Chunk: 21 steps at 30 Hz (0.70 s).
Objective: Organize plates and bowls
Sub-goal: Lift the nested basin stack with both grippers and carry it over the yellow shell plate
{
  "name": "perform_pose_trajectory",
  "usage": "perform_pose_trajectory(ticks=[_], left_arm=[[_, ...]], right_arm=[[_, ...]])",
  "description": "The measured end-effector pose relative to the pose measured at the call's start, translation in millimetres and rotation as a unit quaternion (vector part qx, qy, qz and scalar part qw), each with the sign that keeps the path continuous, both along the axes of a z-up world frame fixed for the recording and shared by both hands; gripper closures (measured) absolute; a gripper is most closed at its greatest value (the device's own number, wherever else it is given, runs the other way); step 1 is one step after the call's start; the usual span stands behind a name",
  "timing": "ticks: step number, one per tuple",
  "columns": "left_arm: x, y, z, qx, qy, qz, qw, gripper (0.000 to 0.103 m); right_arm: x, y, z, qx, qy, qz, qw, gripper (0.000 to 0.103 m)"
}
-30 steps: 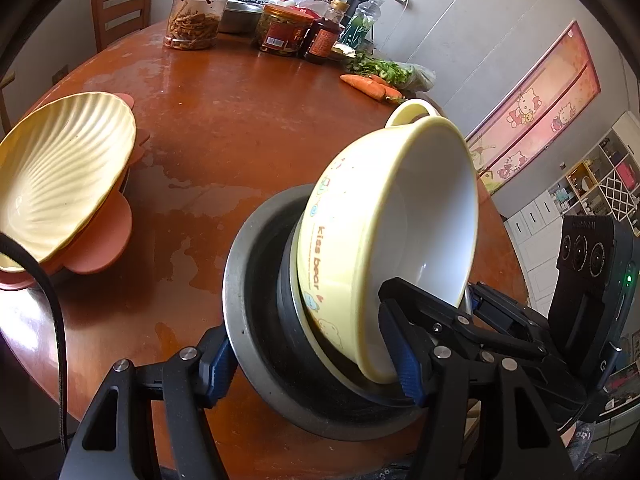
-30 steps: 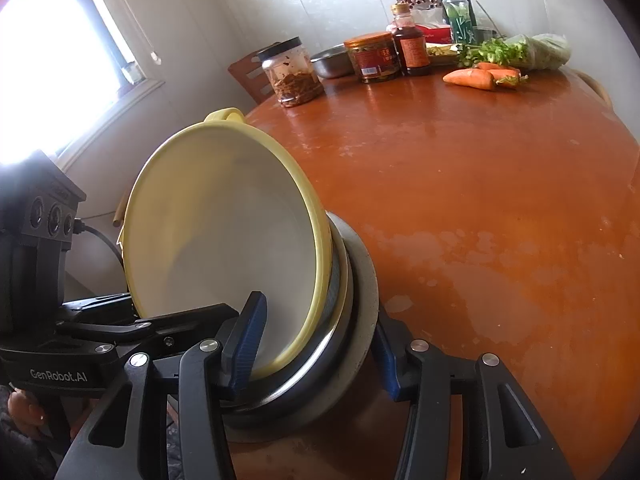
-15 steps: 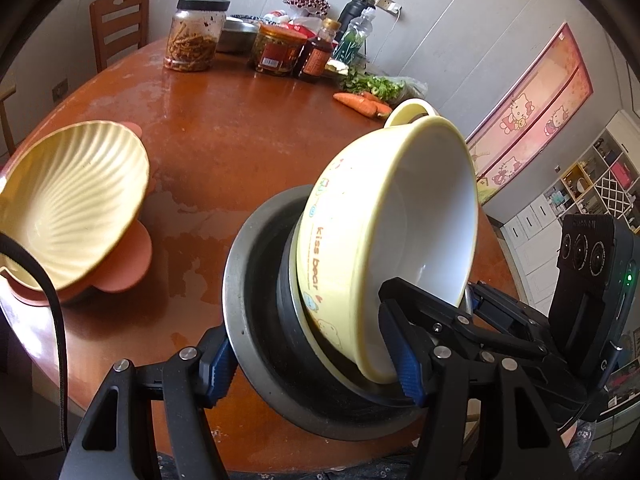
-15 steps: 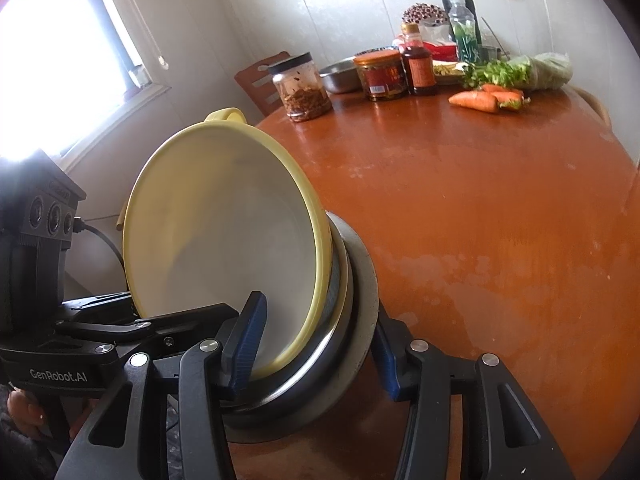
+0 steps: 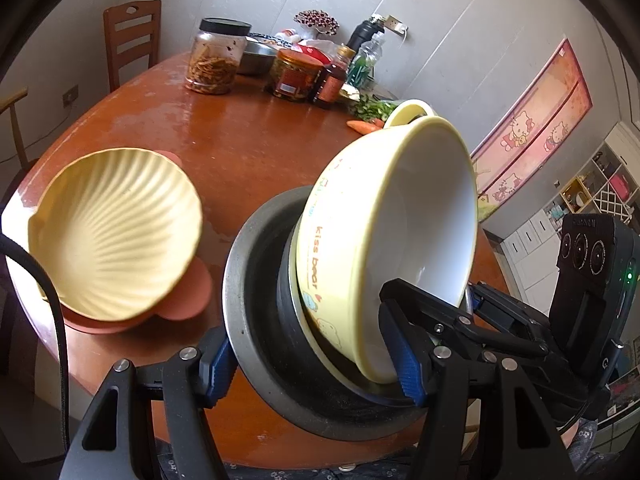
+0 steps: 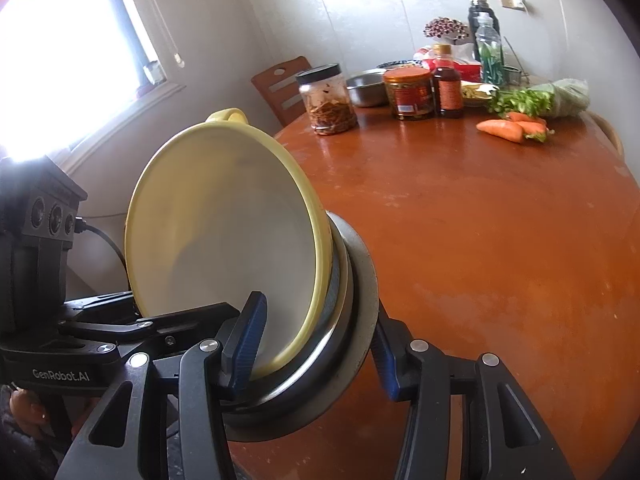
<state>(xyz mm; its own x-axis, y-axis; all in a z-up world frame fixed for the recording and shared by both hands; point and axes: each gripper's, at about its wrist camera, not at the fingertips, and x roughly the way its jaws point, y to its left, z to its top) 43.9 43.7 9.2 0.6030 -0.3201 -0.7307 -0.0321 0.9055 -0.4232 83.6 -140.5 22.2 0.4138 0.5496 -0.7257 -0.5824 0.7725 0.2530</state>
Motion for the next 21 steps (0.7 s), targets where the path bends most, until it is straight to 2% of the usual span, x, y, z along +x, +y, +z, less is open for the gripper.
perform_pose_trajectory(ticks=[21], left_arm=[[1, 70, 22, -0.004, -0.019, 0.039, 0.9991, 0.038]], right_arm=[[20, 81, 18, -0.009, -0.014, 0.04, 0.999, 0.051]])
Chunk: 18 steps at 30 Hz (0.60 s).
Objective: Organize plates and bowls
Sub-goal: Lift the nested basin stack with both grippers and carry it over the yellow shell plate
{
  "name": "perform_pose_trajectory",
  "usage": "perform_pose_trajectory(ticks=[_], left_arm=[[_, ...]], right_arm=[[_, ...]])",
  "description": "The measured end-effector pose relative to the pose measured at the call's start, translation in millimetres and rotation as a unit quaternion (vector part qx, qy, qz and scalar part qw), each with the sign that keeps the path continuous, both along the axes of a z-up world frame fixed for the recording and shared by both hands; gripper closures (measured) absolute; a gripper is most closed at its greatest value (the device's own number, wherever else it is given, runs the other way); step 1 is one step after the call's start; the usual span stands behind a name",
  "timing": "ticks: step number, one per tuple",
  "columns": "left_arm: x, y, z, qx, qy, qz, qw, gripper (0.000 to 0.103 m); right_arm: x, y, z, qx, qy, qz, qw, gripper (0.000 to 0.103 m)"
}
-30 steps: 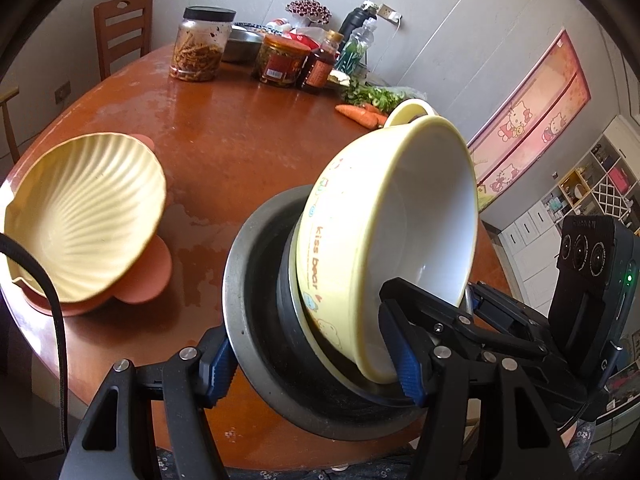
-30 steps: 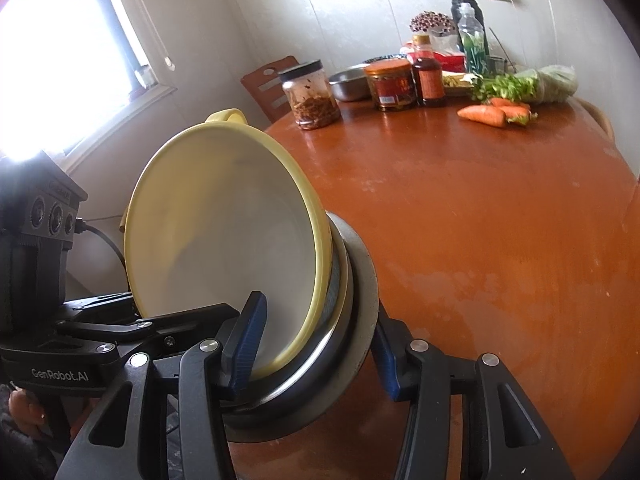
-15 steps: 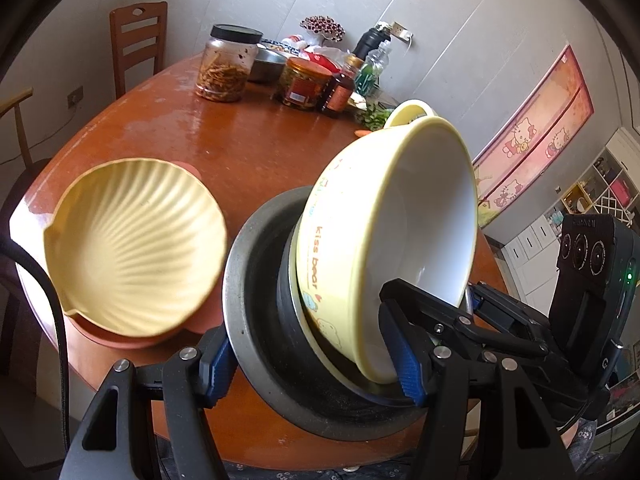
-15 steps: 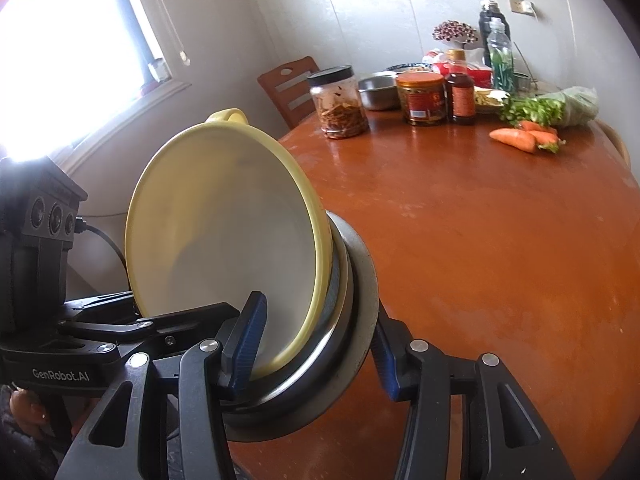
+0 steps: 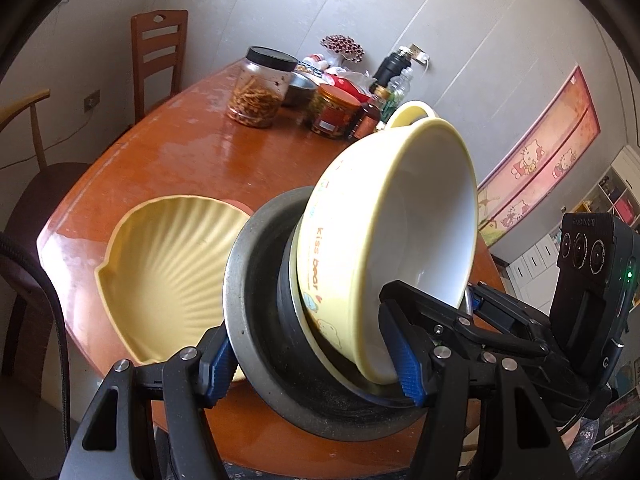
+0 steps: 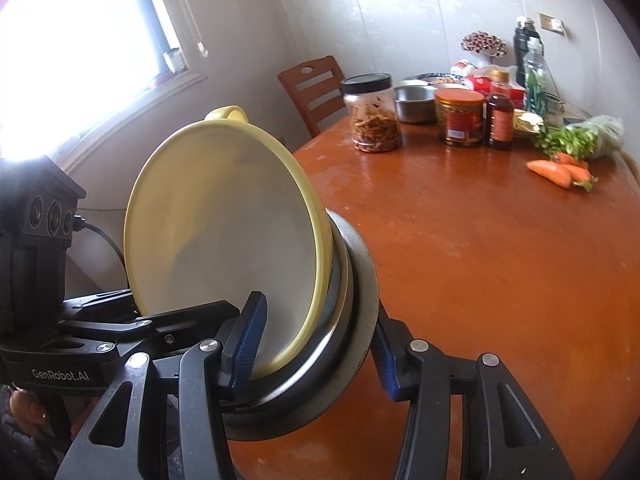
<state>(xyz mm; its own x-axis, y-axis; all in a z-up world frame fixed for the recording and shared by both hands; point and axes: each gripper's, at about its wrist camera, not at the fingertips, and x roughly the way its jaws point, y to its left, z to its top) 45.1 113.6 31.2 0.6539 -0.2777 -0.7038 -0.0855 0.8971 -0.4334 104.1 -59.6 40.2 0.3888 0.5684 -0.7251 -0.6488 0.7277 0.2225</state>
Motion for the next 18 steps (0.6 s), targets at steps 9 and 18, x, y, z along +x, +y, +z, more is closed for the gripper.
perform_pose_trajectory(ticks=[9, 18], left_arm=[[-4, 31, 7, 0.003, -0.007, 0.018, 0.9998, 0.038], [-4, 52, 6, 0.002, -0.003, 0.029, 0.9996, 0.038]], right_arm=[[8, 36, 5, 0.001, -0.007, 0.02, 1.0, 0.051], [12, 62, 0, -0.005, -0.004, 0.034, 0.999, 0.051]])
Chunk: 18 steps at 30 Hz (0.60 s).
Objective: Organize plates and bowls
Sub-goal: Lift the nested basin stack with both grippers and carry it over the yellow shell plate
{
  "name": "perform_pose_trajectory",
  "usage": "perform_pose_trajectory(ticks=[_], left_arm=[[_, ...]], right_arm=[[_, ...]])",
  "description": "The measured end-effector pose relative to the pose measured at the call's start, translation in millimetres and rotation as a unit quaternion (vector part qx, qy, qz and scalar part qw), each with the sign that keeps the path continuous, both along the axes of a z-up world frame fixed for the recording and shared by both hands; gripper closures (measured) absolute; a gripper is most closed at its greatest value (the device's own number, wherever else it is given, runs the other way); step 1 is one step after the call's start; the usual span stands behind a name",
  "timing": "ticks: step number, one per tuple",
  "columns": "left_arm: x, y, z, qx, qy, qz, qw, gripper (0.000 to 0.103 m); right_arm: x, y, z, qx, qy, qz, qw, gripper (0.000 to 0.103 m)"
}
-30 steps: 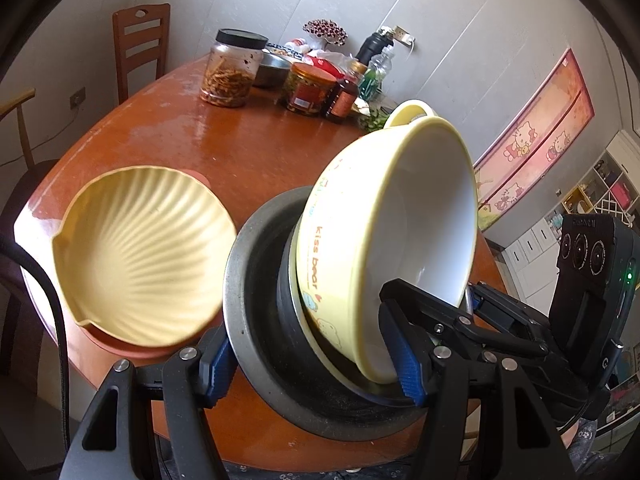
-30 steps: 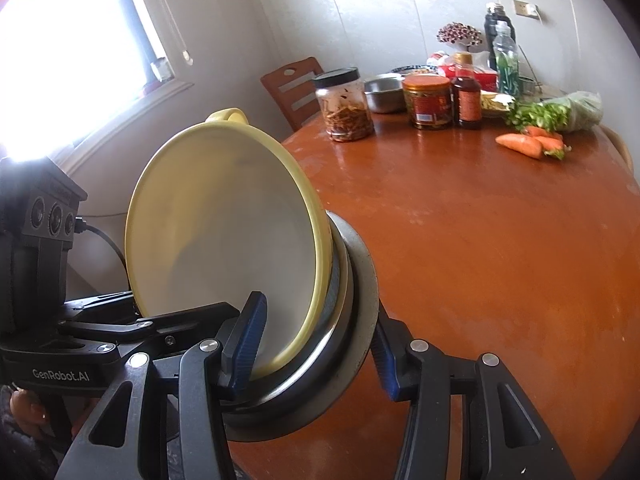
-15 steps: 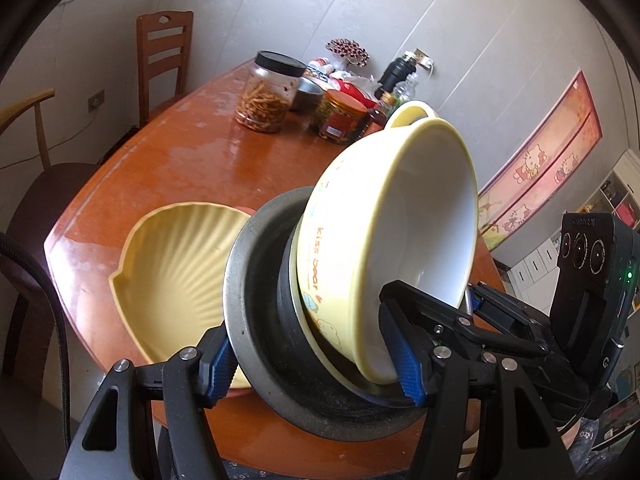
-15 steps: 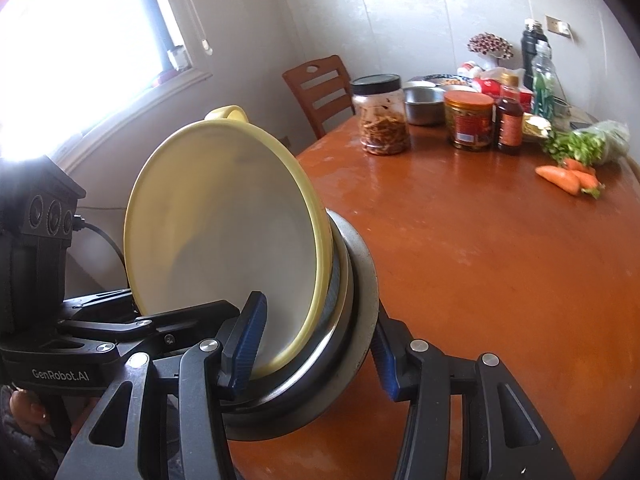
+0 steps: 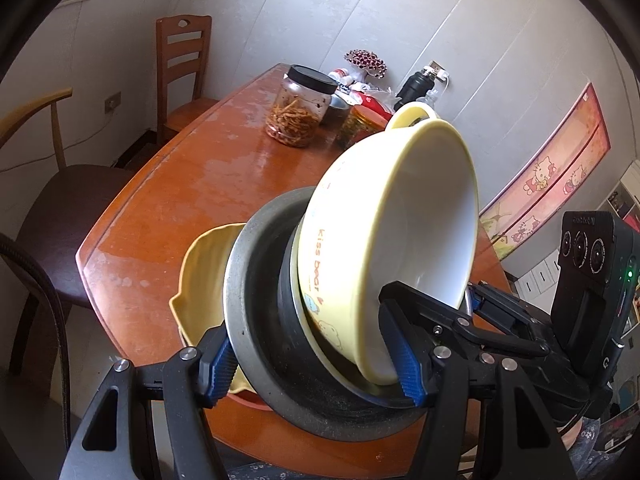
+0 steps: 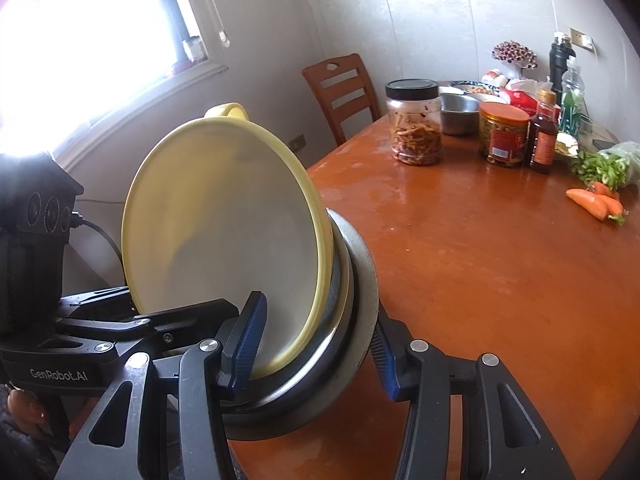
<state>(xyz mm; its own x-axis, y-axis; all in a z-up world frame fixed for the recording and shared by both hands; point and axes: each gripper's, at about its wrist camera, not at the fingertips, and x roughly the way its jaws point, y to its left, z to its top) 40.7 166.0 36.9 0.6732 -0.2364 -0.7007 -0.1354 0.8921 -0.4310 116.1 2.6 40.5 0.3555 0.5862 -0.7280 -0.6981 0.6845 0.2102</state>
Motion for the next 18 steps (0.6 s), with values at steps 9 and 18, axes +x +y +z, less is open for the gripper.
perform_pose_trajectory(ticks=[9, 18], left_arm=[[-1, 17, -8, -0.01, 0.006, 0.012, 0.9999, 0.038], [0, 25, -15, -0.014, 0.016, 0.015, 0.9997, 0.038]], right_arm=[[0, 21, -7, -0.008, 0.005, 0.011, 1.0, 0.051], [3, 31, -18, -0.014, 0.015, 0.014, 1.0, 0.051]])
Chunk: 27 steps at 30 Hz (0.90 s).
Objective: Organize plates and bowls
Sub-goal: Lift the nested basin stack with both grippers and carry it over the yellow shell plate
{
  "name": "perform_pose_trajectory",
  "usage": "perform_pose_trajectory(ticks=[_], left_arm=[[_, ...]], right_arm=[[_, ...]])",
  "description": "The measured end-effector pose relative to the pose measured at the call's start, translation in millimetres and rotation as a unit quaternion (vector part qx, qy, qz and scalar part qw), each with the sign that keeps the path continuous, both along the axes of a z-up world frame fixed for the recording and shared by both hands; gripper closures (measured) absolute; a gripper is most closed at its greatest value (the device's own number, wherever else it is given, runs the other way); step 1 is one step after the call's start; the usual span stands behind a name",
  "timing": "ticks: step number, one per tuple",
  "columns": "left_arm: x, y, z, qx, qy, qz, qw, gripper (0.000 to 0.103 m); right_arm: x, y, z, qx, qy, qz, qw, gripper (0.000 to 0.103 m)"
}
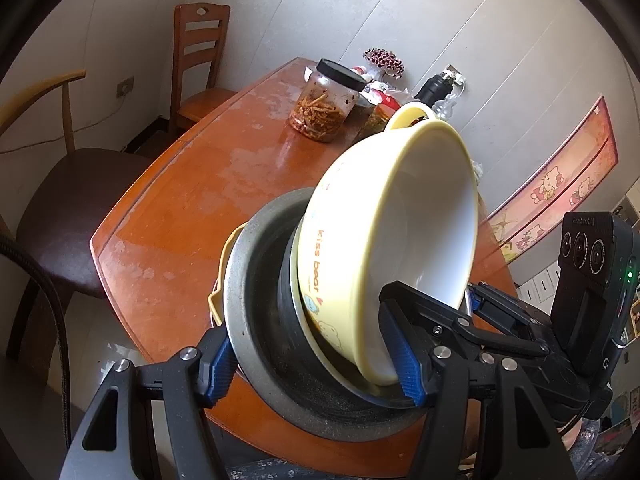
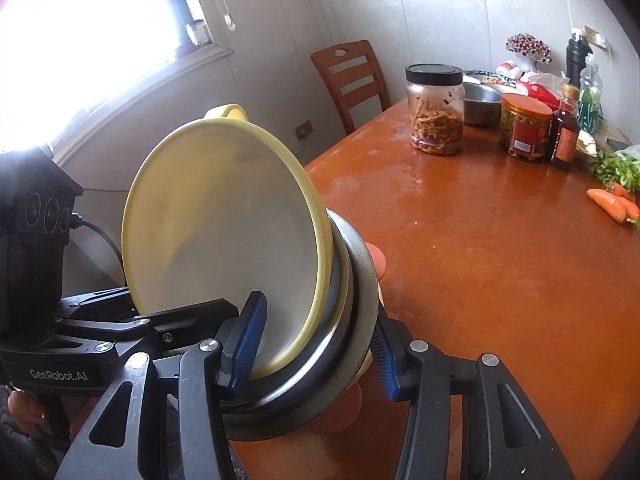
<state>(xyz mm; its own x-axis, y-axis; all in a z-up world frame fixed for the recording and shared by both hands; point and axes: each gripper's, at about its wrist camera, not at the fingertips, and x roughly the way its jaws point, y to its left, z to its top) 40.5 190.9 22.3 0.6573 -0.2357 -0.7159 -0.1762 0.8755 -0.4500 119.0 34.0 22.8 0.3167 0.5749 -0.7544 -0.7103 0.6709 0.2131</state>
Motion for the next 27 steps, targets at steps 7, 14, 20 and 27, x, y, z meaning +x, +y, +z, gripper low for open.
perform_pose_trajectory(ticks=[7, 14, 20, 27], left_arm=[[3, 0, -7, -0.002, 0.013, 0.0, 0.9999, 0.038], [5, -2, -8, -0.002, 0.016, 0.002, 0.9999, 0.038], [5, -2, -8, 0.0, 0.013, 0.003, 0.9999, 0.038], [5, 1, -10, -0.003, 0.014, 0.005, 0.9999, 0.038]], right_arm=[[4, 0, -10, -0.003, 0.011, 0.0, 1.0, 0.051], [7, 0, -15, -0.003, 0.016, 0.0, 1.0, 0.051], [9, 0, -16, -0.002, 0.017, 0.0, 1.0, 0.051], [9, 1, -17, -0.002, 0.016, 0.001, 1.0, 0.051]])
